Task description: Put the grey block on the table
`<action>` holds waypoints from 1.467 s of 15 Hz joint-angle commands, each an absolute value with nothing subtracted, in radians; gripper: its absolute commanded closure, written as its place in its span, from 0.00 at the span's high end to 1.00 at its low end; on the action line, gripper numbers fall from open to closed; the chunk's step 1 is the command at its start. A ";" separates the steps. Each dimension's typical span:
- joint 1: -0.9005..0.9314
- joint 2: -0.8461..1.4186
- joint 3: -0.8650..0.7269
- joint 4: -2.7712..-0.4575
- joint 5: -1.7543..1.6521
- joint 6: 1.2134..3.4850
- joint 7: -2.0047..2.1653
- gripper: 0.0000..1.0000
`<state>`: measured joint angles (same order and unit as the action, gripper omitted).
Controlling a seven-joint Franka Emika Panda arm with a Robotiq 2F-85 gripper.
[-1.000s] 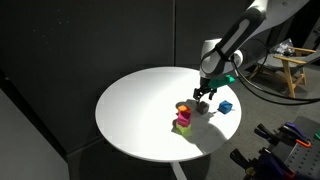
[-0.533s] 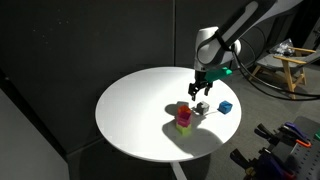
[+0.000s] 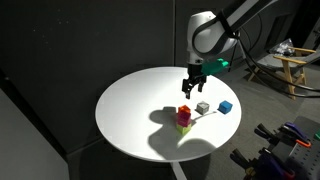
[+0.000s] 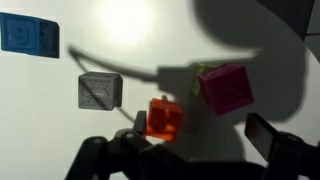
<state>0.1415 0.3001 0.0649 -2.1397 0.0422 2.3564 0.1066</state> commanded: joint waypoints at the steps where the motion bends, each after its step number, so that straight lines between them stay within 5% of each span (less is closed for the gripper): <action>1: 0.151 0.215 0.083 -2.181 0.021 2.328 0.123 1.00; 22: 0.154 0.018 0.110 -2.352 0.039 2.344 0.290 1.00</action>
<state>0.1660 0.0188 0.0985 -2.3534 0.0389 2.3466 0.2903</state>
